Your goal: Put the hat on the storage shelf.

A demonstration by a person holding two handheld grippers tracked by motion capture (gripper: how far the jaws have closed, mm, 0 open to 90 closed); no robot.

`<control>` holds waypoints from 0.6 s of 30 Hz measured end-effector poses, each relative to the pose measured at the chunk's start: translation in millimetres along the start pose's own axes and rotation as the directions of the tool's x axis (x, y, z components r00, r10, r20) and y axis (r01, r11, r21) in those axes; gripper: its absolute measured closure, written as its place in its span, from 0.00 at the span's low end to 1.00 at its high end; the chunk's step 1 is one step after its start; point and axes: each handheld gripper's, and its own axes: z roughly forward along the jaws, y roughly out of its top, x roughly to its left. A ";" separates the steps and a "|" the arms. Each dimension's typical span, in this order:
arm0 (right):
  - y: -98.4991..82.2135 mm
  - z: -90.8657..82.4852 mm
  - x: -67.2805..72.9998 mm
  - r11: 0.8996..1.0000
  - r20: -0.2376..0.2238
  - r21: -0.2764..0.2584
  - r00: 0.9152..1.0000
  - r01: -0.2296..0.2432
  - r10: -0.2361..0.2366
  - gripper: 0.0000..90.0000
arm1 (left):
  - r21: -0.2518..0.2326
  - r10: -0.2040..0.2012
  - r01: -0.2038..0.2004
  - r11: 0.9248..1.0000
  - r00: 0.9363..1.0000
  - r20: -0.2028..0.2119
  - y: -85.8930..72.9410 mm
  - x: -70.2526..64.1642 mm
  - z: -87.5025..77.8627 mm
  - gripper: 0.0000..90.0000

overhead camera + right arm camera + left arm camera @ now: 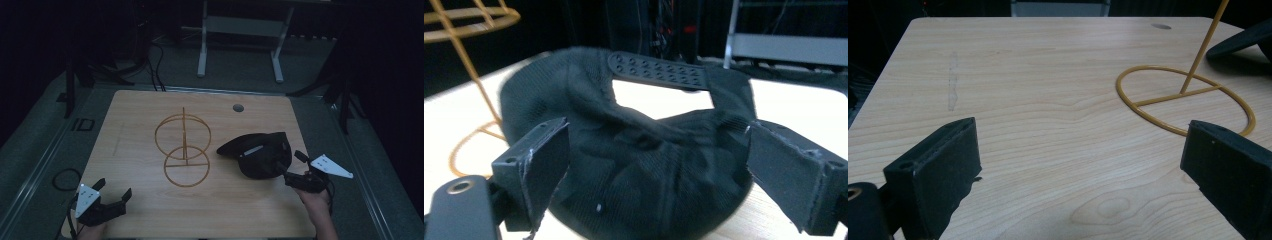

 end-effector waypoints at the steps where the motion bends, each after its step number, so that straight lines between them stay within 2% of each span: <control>1: 0.4 4.6 -1.3 1.000 -0.003 0.010 1.000 -0.006 0.006 0.12 | -0.001 -0.001 0.001 1.000 1.000 -0.003 0.0 -0.1 -0.1 0.04; 3: 0.0 12.2 -3.6 1.000 0.020 0.025 1.000 -0.008 0.008 0.13 | -0.005 -0.004 0.004 1.000 1.000 0.000 0.1 0.3 -0.6 0.03; 7: -3.8 20.3 -7.8 0.998 0.009 0.042 0.999 -0.035 0.035 0.20 | -0.005 -0.005 0.005 1.000 1.000 -0.002 0.0 0.6 -0.7 0.04; 10: -5.6 22.3 -9.7 0.997 0.000 0.056 0.999 -0.047 0.047 0.31 | -0.004 -0.006 0.006 1.000 1.000 0.001 0.1 0.3 -0.4 0.03; 16: -3.8 23.0 -12.3 0.996 -0.007 0.080 0.999 -0.038 0.039 0.58 | -0.001 -0.001 0.001 1.000 1.000 0.005 0.3 -0.6 0.0 0.03; 17: -3.8 23.0 -12.3 0.996 -0.007 0.080 0.999 -0.038 0.039 0.58 | -0.001 -0.001 0.001 1.000 1.000 0.005 0.3 -0.6 0.0 0.04; 18: -3.0 23.7 -12.2 0.995 -0.004 0.093 1.000 -0.024 0.024 0.67 | 0.000 -0.004 0.004 1.000 1.000 0.008 0.2 -0.6 0.2 0.03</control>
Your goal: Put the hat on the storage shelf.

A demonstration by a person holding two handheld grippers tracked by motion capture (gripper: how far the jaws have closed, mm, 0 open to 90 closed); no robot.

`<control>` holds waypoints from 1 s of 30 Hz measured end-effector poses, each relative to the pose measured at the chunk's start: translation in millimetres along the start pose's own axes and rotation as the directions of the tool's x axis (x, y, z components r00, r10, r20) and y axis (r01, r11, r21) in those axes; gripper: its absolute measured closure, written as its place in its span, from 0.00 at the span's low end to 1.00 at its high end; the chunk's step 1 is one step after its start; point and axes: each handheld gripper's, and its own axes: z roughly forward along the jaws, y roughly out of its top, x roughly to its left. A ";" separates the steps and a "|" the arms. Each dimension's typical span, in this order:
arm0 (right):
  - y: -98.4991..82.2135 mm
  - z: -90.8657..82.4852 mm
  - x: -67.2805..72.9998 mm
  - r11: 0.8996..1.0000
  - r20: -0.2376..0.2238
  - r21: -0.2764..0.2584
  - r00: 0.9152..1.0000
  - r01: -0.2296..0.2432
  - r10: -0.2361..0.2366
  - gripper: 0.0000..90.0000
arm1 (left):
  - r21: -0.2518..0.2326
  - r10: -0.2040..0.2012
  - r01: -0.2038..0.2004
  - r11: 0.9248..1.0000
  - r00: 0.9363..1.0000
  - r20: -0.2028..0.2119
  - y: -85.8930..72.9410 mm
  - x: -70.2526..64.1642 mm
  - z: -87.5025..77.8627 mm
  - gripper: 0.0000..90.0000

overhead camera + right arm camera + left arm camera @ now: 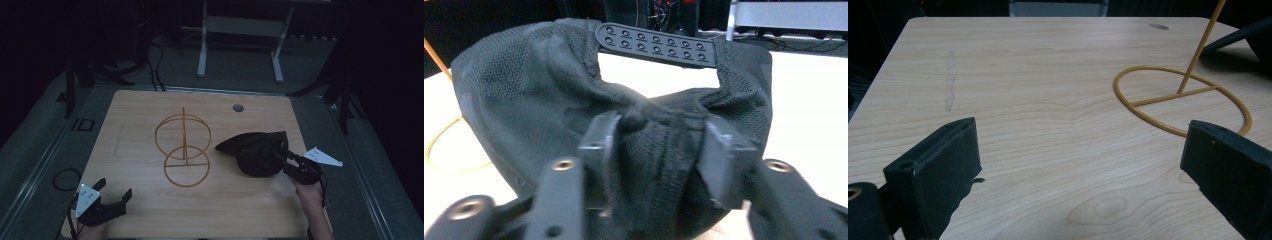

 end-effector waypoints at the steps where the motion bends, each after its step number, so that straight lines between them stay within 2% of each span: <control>1: 0.4 0.2 0.2 1.000 0.002 0.005 1.000 0.003 -0.003 0.71 | 0.001 0.000 0.000 1.000 1.000 -0.001 -0.1 0.0 0.2 0.03; 4: 2.5 1.1 2.4 1.000 -0.019 0.016 1.000 0.012 -0.012 0.82 | 0.002 -0.001 0.001 1.000 1.000 -0.001 -0.1 0.1 0.3 0.04; 5: 3.2 1.5 3.5 1.000 -0.013 0.021 1.000 0.016 -0.016 0.86 | 0.002 -0.001 0.001 1.000 1.000 0.001 -0.1 -0.1 0.4 0.04; 6: 3.2 1.5 3.5 1.000 -0.013 0.021 1.000 0.016 -0.016 0.86 | 0.002 -0.001 0.001 1.000 1.000 0.001 -0.1 -0.1 0.4 0.04; 7: 4.9 2.0 5.9 0.999 -0.016 0.027 0.999 0.034 -0.033 0.95 | 0.002 -0.002 0.002 1.000 1.000 0.003 0.1 -0.3 0.2 0.03; 8: 6.0 1.9 7.2 0.999 -0.010 0.029 0.999 0.039 -0.039 0.97 | 0.003 -0.002 0.002 1.000 1.000 0.002 0.1 -0.4 0.2 0.04; 16: 22.8 -4.1 17.8 0.995 -0.022 -0.025 0.995 0.099 -0.100 0.98 | 0.005 0.002 -0.002 1.000 1.000 0.008 0.5 -1.9 0.4 0.04; 17: 26.7 -5.0 17.9 0.994 -0.035 -0.033 0.994 0.105 -0.106 0.98 | 0.005 0.003 -0.003 1.000 1.000 0.010 0.8 -2.2 0.7 0.04; 24: 44.1 -13.2 21.4 0.989 -0.058 -0.084 0.990 0.121 -0.126 0.98 | 0.006 0.001 -0.001 1.000 1.000 0.029 2.2 -3.7 -0.4 0.03; 25: 51.4 -18.2 24.6 0.985 -0.054 -0.097 0.987 0.143 -0.148 0.98 | 0.008 0.004 -0.005 1.000 0.999 0.044 4.2 -7.4 -1.0 0.04; 27: 54.6 -20.6 25.3 0.983 -0.064 -0.108 0.986 0.145 -0.152 0.98 | 0.010 0.009 -0.010 1.000 0.998 0.054 5.3 -9.2 -1.3 0.04; 30: 63.3 -28.4 28.2 0.977 -0.057 -0.122 0.982 0.174 -0.182 0.98 | 0.028 0.024 -0.026 0.999 0.996 0.088 8.9 -17.3 -0.2 0.04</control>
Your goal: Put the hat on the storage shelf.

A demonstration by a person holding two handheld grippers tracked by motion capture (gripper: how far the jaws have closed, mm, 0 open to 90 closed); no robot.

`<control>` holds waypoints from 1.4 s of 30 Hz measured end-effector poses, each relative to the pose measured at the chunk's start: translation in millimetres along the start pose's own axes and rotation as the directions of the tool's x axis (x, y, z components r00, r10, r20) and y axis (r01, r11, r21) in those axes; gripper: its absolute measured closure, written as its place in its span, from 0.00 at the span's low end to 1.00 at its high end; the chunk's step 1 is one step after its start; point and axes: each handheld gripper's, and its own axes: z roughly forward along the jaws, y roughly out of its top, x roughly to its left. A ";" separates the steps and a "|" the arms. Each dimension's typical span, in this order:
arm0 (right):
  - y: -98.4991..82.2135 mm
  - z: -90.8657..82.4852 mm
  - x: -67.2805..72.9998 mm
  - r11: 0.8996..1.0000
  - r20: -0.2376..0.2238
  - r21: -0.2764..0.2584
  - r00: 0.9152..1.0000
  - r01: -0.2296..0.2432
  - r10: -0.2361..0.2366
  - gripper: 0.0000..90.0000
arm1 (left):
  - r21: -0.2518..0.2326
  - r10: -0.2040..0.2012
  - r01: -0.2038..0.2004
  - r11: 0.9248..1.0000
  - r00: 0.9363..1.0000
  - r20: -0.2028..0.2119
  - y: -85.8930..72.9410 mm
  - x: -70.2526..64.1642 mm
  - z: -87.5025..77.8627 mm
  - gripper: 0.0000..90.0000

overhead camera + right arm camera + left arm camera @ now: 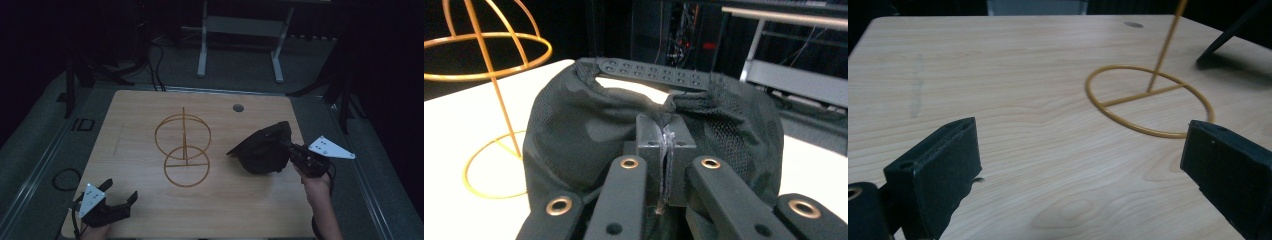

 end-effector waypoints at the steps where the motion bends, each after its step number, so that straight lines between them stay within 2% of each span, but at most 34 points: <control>1: 3.6 -2.9 -0.3 1.000 -0.008 -0.005 1.000 0.005 -0.005 0.98 | 0.005 0.004 -0.004 1.000 1.000 0.012 1.1 -2.1 0.4 0.04; 4: 12.8 -12.3 1.8 0.999 -0.007 -0.018 0.999 0.036 -0.036 0.98 | 0.011 0.002 -0.003 1.000 0.999 0.043 8.3 -13.4 0.0 0.04; 5: 12.8 -12.3 1.8 0.999 -0.007 -0.018 0.999 0.036 -0.036 0.98 | 0.015 -0.002 0.001 1.000 0.998 0.063 13.3 -18.3 -0.8 0.04; 6: 17.1 -18.1 3.8 0.998 -0.015 -0.022 0.998 0.060 -0.061 0.98 | 0.013 -0.004 0.002 1.000 0.995 0.098 17.6 -22.0 -1.6 0.04; 8: 18.4 -20.0 4.6 0.998 -0.016 -0.023 0.998 0.065 -0.066 0.98 | 0.026 0.000 -0.004 1.000 0.991 0.135 26.3 -30.6 -1.8 0.04; 9: 19.9 -22.5 5.4 0.997 -0.024 -0.026 0.997 0.071 -0.072 0.98 | 0.034 0.001 -0.007 0.999 0.986 0.170 31.4 -34.8 -1.5 0.04; 11: 22.5 -26.9 7.8 0.996 -0.029 -0.031 0.996 0.080 -0.081 0.98 | 0.053 -0.026 0.015 0.998 0.974 0.223 42.2 -43.1 0.5 0.04; 12: 24.7 -30.8 10.2 0.995 -0.043 -0.038 0.995 0.091 -0.093 0.98 | 0.052 -0.033 0.021 0.998 0.967 0.253 47.4 -48.3 1.0 0.04; 14: 27.1 -33.7 13.3 0.993 -0.055 -0.045 0.993 0.106 -0.108 0.98 | 0.057 -0.015 -0.001 0.998 0.962 0.272 58.7 -60.7 2.7 0.07; 16: 28.2 -34.8 14.6 0.993 -0.063 -0.045 0.991 0.112 -0.115 0.98 | 0.049 -0.002 -0.015 0.999 0.946 0.324 70.5 -72.6 3.4 0.07; 17: 29.2 -35.6 16.1 0.992 -0.062 -0.047 0.991 0.119 -0.122 0.98 | 0.053 0.009 -0.029 0.998 0.941 0.339 77.1 -78.8 4.1 0.07; 19: 30.7 -37.1 17.8 0.991 -0.077 -0.050 0.989 0.125 -0.129 0.98 | 0.044 0.027 -0.048 0.998 0.923 0.384 90.0 -90.8 5.3 0.07; 20: 31.4 -37.6 19.0 0.990 -0.075 -0.051 0.988 0.130 -0.133 0.98 | 0.046 0.033 -0.056 0.997 0.916 0.399 96.5 -96.6 6.3 0.07; 21: 31.9 -38.3 19.8 0.990 -0.083 -0.052 0.987 0.133 -0.137 0.98 | 0.039 0.048 -0.071 0.997 0.906 0.420 102.7 -102.0 7.0 0.07; 23: 32.6 -39.5 21.6 0.989 -0.088 -0.057 0.986 0.135 -0.139 0.98 | 0.032 0.071 -0.094 0.995 0.899 0.432 114.6 -113.1 9.1 0.11; 24: 33.6 -41.4 24.1 0.988 -0.095 -0.062 0.985 0.140 -0.146 0.98 | 0.026 0.086 -0.110 0.994 0.885 0.458 126.0 -122.4 12.0 0.14; 25: 33.6 -41.4 24.1 0.988 -0.095 -0.062 0.985 0.140 -0.146 0.98 | 0.026 0.086 -0.110 0.994 0.885 0.458 126.0 -122.4 12.0 0.14; 27: 34.5 -43.0 26.1 0.988 -0.105 -0.064 0.983 0.144 -0.150 0.98 | 0.009 0.106 -0.127 0.992 0.866 0.488 138.2 -132.7 15.6 0.14; 28: 35.3 -43.9 27.7 0.987 -0.107 -0.067 0.982 0.149 -0.156 0.98 | 0.004 0.111 -0.130 0.992 0.865 0.489 142.1 -136.4 17.0 0.16; 29: 35.8 -44.4 28.4 0.986 -0.110 -0.066 0.981 0.153 -0.159 0.98 | 0.001 0.123 -0.142 0.990 0.861 0.493 147.2 -141.2 19.5 0.16; 30: 36.3 -44.8 29.7 0.985 -0.110 -0.068 0.981 0.156 -0.162 0.98 | 0.010 0.131 -0.158 0.987 0.851 0.509 153.5 -146.9 23.7 0.16; 31: 36.9 -45.1 31.0 0.985 -0.116 -0.068 0.979 0.160 -0.167 0.98 | 0.018 0.133 -0.166 0.986 0.848 0.513 157.0 -150.5 26.4 0.16; 33: 37.4 -45.4 32.7 0.984 -0.119 -0.068 0.978 0.164 -0.172 0.98 | 0.028 0.146 -0.190 0.981 0.834 0.532 165.6 -159.1 34.5 0.16; 34: 37.8 -45.4 34.1 0.983 -0.126 -0.068 0.976 0.171 -0.178 0.98 | 0.033 0.151 -0.199 0.980 0.833 0.533 169.4 -163.4 38.7 0.17; 35: 37.8 -45.4 34.1 0.983 -0.126 -0.068 0.976 0.171 -0.178 0.98 | 0.037 0.146 -0.199 0.979 0.822 0.550 173.1 -167.0 42.9 0.17; 37: 38.1 -45.7 35.8 0.983 -0.132 -0.068 0.975 0.170 -0.177 0.98 | 0.040 0.148 -0.205 0.978 0.816 0.559 180.2 -174.5 50.9 0.17; 38: 38.4 -45.7 37.2 0.982 -0.139 -0.071 0.973 0.174 -0.182 0.98 | 0.041 0.148 -0.208 0.977 0.806 0.573 183.6 -178.7 54.3 0.17; 39: 38.4 -45.7 37.2 0.982 -0.139 -0.071 0.973 0.174 -0.182 0.98 | 0.040 0.152 -0.213 0.976 0.803 0.576 187.0 -183.2 57.7 0.17; 40: 38.5 -45.4 38.4 0.982 -0.140 -0.072 0.973 0.175 -0.183 0.98 | 0.036 0.159 -0.222 0.974 0.796 0.584 190.3 -187.8 60.5 0.17; 42: 38.7 -45.0 39.8 0.981 -0.141 -0.071 0.972 0.178 -0.187 0.98 | 0.030 0.172 -0.233 0.972 0.790 0.589 196.4 -196.4 66.3 0.17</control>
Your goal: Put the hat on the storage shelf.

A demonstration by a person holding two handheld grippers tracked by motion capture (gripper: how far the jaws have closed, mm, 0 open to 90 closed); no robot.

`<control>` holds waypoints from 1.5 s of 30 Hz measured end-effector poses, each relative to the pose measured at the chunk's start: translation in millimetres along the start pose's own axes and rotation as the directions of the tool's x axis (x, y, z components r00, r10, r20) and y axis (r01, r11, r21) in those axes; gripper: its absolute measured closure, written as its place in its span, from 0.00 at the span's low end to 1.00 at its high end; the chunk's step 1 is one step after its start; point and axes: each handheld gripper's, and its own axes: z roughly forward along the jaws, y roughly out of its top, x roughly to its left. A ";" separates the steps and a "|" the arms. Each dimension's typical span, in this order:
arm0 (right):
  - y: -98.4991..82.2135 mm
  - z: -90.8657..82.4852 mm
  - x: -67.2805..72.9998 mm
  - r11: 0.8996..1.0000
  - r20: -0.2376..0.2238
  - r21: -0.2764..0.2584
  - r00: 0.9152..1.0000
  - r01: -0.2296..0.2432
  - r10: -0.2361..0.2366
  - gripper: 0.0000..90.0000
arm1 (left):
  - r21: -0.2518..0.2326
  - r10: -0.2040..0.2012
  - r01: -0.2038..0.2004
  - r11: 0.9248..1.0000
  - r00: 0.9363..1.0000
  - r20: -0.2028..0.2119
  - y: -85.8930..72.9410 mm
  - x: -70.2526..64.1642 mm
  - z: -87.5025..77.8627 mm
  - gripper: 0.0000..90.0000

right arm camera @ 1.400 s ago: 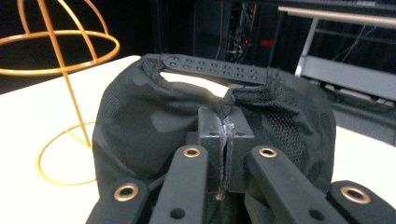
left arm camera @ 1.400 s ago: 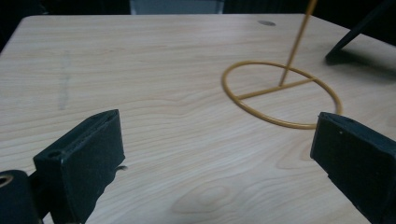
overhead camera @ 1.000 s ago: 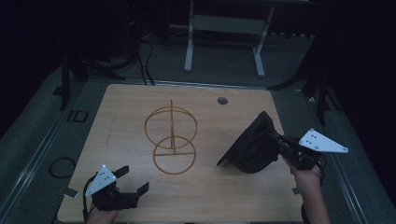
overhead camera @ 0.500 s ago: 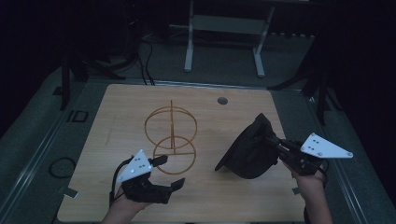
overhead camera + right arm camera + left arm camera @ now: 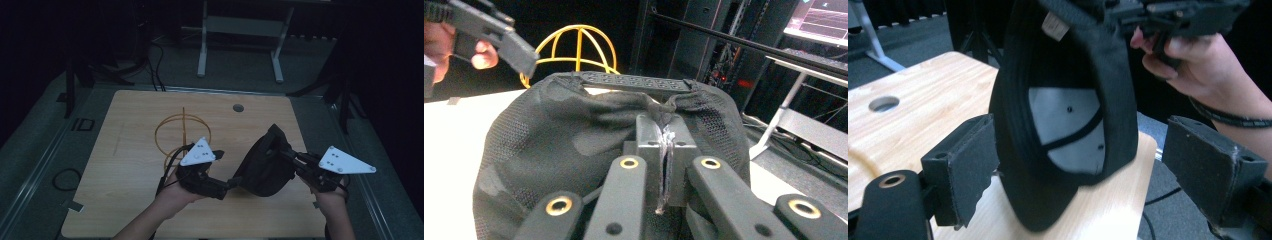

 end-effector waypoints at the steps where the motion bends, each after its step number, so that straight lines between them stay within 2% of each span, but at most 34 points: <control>1: 0.0 0.0 0.0 1.000 0.000 0.000 1.000 0.000 0.000 0.98 | 0.001 0.004 -0.004 1.000 1.000 0.012 3.6 -0.5 4.3 0.17; 8: 0.8 5.6 4.9 1.000 -0.012 0.007 1.000 0.018 -0.018 0.98 | 0.014 0.033 -0.034 0.999 0.999 0.030 19.1 -2.2 28.1 0.19; 12: 0.5 6.6 5.9 1.000 -0.016 0.007 1.000 0.016 -0.016 0.98 | 0.016 0.043 -0.044 0.999 0.998 0.048 20.1 -2.5 35.5 0.22; 13: 0.1 7.5 7.1 1.000 -0.014 0.008 1.000 0.017 -0.016 0.98 | 0.007 0.055 -0.056 0.998 0.998 0.032 19.7 -3.5 38.6 0.22; 16: -0.7 10.1 10.3 1.000 -0.025 0.011 0.999 0.020 -0.020 0.98 | 0.005 0.056 -0.056 0.998 0.998 0.021 18.4 -4.3 44.0 0.25; 19: 0.1 12.1 13.8 1.000 -0.034 0.010 0.999 0.025 -0.024 0.98 | 0.034 0.066 -0.068 0.997 0.997 0.048 17.2 -4.7 51.3 0.31; 21: 0.7 13.2 15.6 1.000 -0.041 0.007 0.999 0.026 -0.026 0.98 | 0.033 0.060 -0.063 0.997 0.994 0.087 16.4 -4.9 54.5 0.38; 24: 2.1 15.3 18.8 0.999 -0.046 0.009 0.998 0.034 -0.033 0.98 | 0.019 0.056 -0.058 0.998 0.995 0.086 15.5 -5.4 56.2 0.59; 25: 2.6 15.7 19.6 0.999 -0.040 0.008 0.999 0.037 -0.036 0.98 | 0.007 0.045 -0.046 0.999 0.994 0.098 14.6 -4.0 56.8 0.64; 27: 2.9 15.5 19.3 0.999 -0.038 0.005 0.999 0.036 -0.036 0.98 | 0.001 0.044 -0.045 0.999 0.993 0.113 13.8 -3.9 56.9 0.81; 28: 3.3 15.0 18.4 0.999 -0.036 0.004 0.999 0.032 -0.032 0.98 | 0.001 0.047 -0.047 0.999 0.992 0.120 13.7 -4.4 56.7 0.81; 29: 3.9 14.4 18.0 0.999 -0.039 0.005 0.999 0.034 -0.034 0.98 | 0.008 0.066 -0.068 0.998 0.987 0.144 14.4 -5.9 56.8 0.92; 31: 4.6 13.8 19.2 0.999 -0.042 0.005 0.998 0.037 -0.037 0.98 | 0.010 0.067 -0.070 0.998 0.986 0.151 14.8 -6.7 56.8 0.96; 32: 4.9 13.4 19.6 0.999 -0.041 0.001 0.998 0.039 -0.039 0.98 | -0.003 0.093 -0.094 0.996 0.982 0.162 15.3 -9.3 56.4 0.97; 33: 4.9 13.4 19.6 0.999 -0.041 0.001 0.998 0.039 -0.039 0.98 | -0.003 0.093 -0.094 0.996 0.982 0.162 15.3 -9.3 56.4 0.97; 34: 5.4 12.3 20.5 0.999 -0.038 -0.004 0.999 0.038 -0.039 0.98 | -0.013 0.116 -0.115 0.993 0.982 0.151 16.4 -12.0 55.2 0.98; 37: 5.1 11.2 20.6 0.999 -0.040 -0.011 0.999 0.032 -0.032 0.97 | -0.017 0.136 -0.135 0.991 0.981 0.141 17.4 -14.3 54.6 0.98; 41: 3.6 9.0 20.1 1.000 -0.038 -0.014 0.999 0.021 -0.022 0.95 | -0.018 0.136 -0.135 0.991 0.981 0.139 17.5 -14.0 54.5 0.98; 45: 2.2 0.2 18.2 1.000 -0.020 -0.026 1.000 -0.004 0.004 0.82 | -0.033 0.133 -0.130 0.991 0.983 0.129 16.9 -13.6 53.9 0.98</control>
